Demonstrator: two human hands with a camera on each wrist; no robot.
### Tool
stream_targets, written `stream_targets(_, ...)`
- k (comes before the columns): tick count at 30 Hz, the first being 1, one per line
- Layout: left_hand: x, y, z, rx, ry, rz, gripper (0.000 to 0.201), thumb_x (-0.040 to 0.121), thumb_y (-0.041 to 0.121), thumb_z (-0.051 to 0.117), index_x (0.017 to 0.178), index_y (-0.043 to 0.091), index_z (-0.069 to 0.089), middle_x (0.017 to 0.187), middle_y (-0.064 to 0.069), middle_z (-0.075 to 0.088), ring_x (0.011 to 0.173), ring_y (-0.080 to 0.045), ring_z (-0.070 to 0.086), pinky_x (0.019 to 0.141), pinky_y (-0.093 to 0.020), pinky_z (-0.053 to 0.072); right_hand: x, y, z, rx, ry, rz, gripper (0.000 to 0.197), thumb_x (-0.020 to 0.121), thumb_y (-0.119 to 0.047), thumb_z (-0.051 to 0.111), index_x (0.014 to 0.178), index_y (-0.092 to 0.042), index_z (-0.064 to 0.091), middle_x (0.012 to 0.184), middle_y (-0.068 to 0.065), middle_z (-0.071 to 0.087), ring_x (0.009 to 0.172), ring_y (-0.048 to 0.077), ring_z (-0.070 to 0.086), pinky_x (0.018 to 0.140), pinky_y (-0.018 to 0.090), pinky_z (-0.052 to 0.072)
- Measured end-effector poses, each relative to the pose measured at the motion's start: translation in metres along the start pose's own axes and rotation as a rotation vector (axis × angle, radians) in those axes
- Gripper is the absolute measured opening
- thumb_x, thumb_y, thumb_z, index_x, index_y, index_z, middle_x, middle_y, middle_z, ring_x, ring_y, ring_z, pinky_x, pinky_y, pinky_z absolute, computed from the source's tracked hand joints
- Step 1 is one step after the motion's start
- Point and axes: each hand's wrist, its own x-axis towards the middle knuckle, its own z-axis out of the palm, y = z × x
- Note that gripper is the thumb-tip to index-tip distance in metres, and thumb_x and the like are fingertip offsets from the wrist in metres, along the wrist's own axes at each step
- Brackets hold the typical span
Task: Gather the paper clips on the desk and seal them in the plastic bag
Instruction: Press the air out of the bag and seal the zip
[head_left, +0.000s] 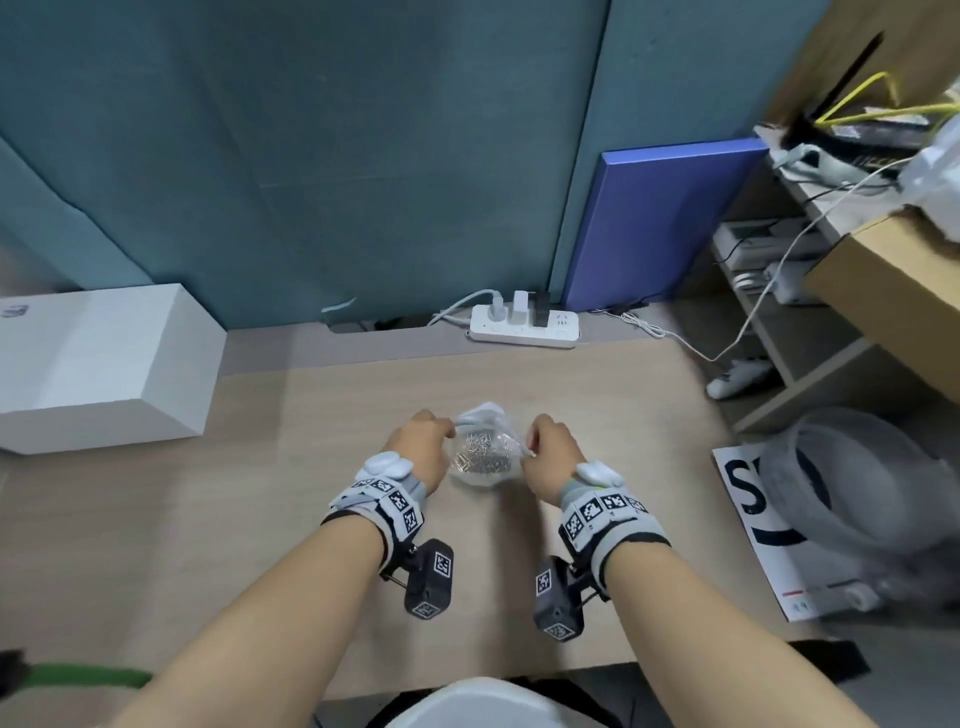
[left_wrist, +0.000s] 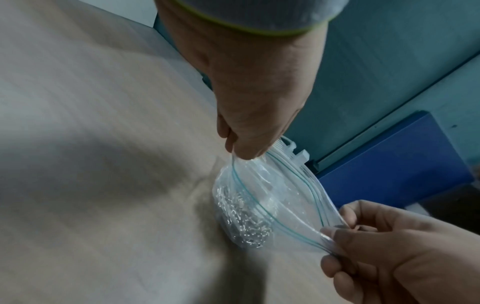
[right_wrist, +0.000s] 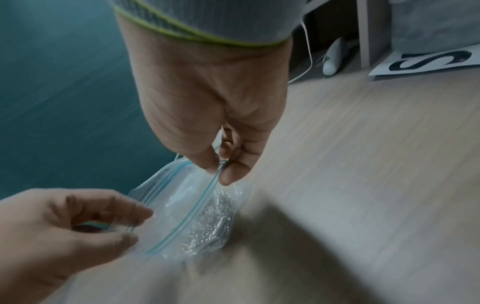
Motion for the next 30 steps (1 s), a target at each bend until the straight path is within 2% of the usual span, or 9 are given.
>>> stream_targets(3,-0.005,-0.001,-0.029,-0.068,0.053,0.072,0.021,0.088,0.017,0.057,0.100,0.020,0.074,0.106,-0.007,0.066,0.090,-0.033,0.064,0.077,-0.036,0.052,-0.007,-0.018,-0.016,0.121,0.084,-0.045,0.026,0.081,0.000,0.050,0.075,-0.025,0.045,0.084,0.004,0.060,0.074,0.031,0.060,0.062,0.033,0.042)
stream_targets(6,-0.013,-0.009,-0.059,-0.107,0.096,0.131,0.023,0.093,0.036,0.055,0.089,0.020,0.072,0.090,-0.002,0.067,0.082,-0.028,0.063,0.068,-0.031,0.045,-0.016,-0.036,-0.033,0.203,0.092,-0.076,0.025,0.084,0.000,0.053,0.077,-0.023,0.047,0.074,0.000,0.059,0.060,0.025,0.066,0.052,0.027,0.047)
stream_targets(10,-0.024,-0.026,-0.106,-0.249,0.151,0.218,0.036,0.079,0.058,0.071,0.089,0.024,0.074,0.081,0.008,0.061,0.075,-0.013,0.060,0.072,-0.027,0.046,-0.031,-0.072,-0.059,0.264,0.148,-0.122,0.029,0.089,0.003,0.053,0.076,-0.022,0.048,0.073,0.003,0.057,0.058,0.023,0.066,0.061,0.035,0.053)
stream_targets(13,-0.026,-0.028,-0.128,-0.260,0.149,0.282,0.032,0.073,0.041,0.084,0.093,0.017,0.075,0.084,0.004,0.059,0.077,-0.016,0.060,0.076,-0.029,0.047,-0.038,-0.088,-0.069,0.257,0.150,-0.165,0.032,0.090,0.006,0.047,0.077,-0.023,0.048,0.073,0.002,0.053,0.062,0.023,0.066,0.066,0.038,0.051)
stream_targets(17,-0.036,-0.036,-0.157,-0.210,0.208,0.330,0.006,0.087,0.019,0.073,0.089,0.013,0.074,0.092,-0.004,0.062,0.087,-0.026,0.061,0.078,-0.035,0.046,-0.059,-0.114,-0.072,0.182,0.166,-0.213,0.035,0.085,0.004,0.043,0.071,-0.026,0.056,0.070,-0.001,0.057,0.068,0.022,0.066,0.068,0.036,0.047)
stream_targets(19,-0.040,-0.039,-0.167,-0.221,0.268,0.331,0.007,0.089,0.018,0.070,0.085,0.014,0.071,0.090,-0.002,0.061,0.085,-0.025,0.059,0.075,-0.037,0.045,-0.066,-0.123,-0.075,0.084,0.227,-0.228,0.029,0.080,-0.004,0.049,0.072,-0.026,0.067,0.061,-0.005,0.058,0.067,0.023,0.064,0.066,0.035,0.050)
stream_targets(23,-0.048,-0.047,-0.182,-0.181,0.318,0.367,0.010,0.094,0.021,0.063,0.087,0.015,0.066,0.093,0.000,0.058,0.083,-0.021,0.055,0.068,-0.032,0.035,-0.084,-0.139,-0.080,-0.104,0.291,-0.270,0.021,0.074,-0.017,0.064,0.081,-0.032,0.077,0.067,-0.011,0.060,0.066,0.006,0.056,0.060,0.019,0.040)
stream_targets(27,-0.050,-0.055,-0.189,-0.070,0.301,0.453,0.010,0.095,0.023,0.063,0.090,0.014,0.066,0.095,-0.005,0.060,0.089,-0.026,0.056,0.070,-0.032,0.033,-0.092,-0.145,-0.077,-0.223,0.333,-0.324,0.018,0.076,-0.011,0.070,0.084,-0.022,0.081,0.079,-0.010,0.061,0.074,0.015,0.061,0.066,0.019,0.040)
stream_targets(30,-0.052,-0.057,-0.185,-0.014,0.284,0.481,0.011,0.094,0.024,0.065,0.089,0.014,0.065,0.093,-0.006,0.061,0.088,-0.029,0.057,0.073,-0.038,0.043,-0.093,-0.142,-0.074,-0.276,0.358,-0.358,0.010,0.081,-0.011,0.073,0.081,-0.018,0.081,0.080,-0.007,0.060,0.074,0.016,0.059,0.066,0.021,0.036)
